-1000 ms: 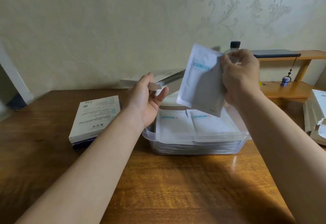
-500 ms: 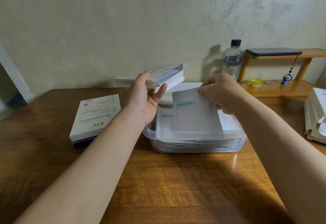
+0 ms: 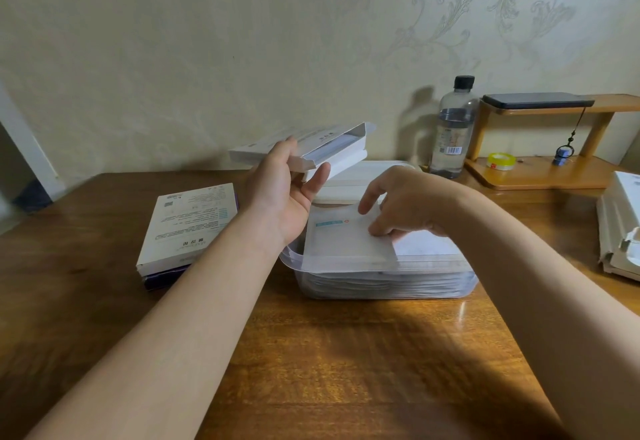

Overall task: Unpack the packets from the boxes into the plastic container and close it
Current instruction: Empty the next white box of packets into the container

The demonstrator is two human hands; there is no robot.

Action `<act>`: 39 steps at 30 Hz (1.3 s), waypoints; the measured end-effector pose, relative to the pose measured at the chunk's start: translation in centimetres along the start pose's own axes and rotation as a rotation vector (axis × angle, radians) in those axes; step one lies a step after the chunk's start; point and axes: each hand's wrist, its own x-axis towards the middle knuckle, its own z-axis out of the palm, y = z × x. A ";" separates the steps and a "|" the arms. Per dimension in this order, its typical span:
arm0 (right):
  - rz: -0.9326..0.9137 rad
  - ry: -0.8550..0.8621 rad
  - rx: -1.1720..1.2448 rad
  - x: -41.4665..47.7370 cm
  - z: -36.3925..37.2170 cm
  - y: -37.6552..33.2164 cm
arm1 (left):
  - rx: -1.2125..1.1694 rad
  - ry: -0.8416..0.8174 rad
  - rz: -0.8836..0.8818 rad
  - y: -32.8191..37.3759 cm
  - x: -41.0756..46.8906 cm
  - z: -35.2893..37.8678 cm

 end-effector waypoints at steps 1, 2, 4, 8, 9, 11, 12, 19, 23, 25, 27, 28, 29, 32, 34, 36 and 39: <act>-0.035 0.003 -0.059 0.1 0.1 -0.1 | 0.001 0.000 0.001 0.0 0.0 0.0; -0.069 0.007 -0.132 0.0 0.2 -0.2 | 0.002 -0.001 0.002 0.0 0.1 0.0; -0.130 0.048 -0.325 -0.3 0.2 -0.3 | 0.009 -0.004 -0.001 0.0 0.1 0.0; -0.233 0.088 -0.521 -0.5 0.2 -0.5 | 0.034 -0.012 -0.002 -0.1 -0.1 0.0; -0.248 0.046 -0.510 -0.5 0.2 -0.7 | 0.036 -0.012 0.002 -0.1 -0.1 0.1; -0.273 -0.053 -0.503 -0.4 0.5 -0.9 | 0.028 -0.005 0.012 0.0 -0.1 0.1; -0.285 -0.089 -0.509 -0.3 0.7 -0.8 | 0.027 -0.003 0.012 0.1 -0.1 0.1; -0.261 -0.250 -0.653 0.9 2.1 0.0 | 0.032 -0.015 0.019 -0.1 0.1 -0.1; -0.223 -0.310 -0.685 0.9 2.2 0.0 | 0.032 -0.028 0.012 0.0 0.1 0.0; -0.215 -0.329 -0.694 1.0 2.2 -0.1 | 0.036 -0.025 0.011 -0.1 0.2 0.0; -0.208 -0.336 -0.699 1.1 2.2 -0.1 | 0.044 -0.031 0.010 -0.1 0.2 0.1; -0.207 -0.334 -0.702 1.1 2.2 -0.2 | 0.049 -0.032 0.010 -0.1 0.1 0.1; -0.207 -0.329 -0.701 0.9 2.3 -0.2 | 0.055 -0.031 0.012 -0.1 0.1 0.1; -0.221 -0.279 -0.691 0.2 1.8 -0.4 | 0.080 -0.036 0.009 -0.1 0.2 0.0; -0.159 -0.226 -0.712 -0.4 0.9 -0.5 | 0.081 -0.035 0.009 -0.1 0.3 0.0; -0.075 -0.188 -0.782 -0.9 -0.3 -0.6 | 0.077 -0.036 0.012 -0.1 0.2 0.0; -0.044 -0.236 -0.894 -1.7 -1.3 -0.6 | 0.074 -0.029 0.017 -0.2 0.3 0.0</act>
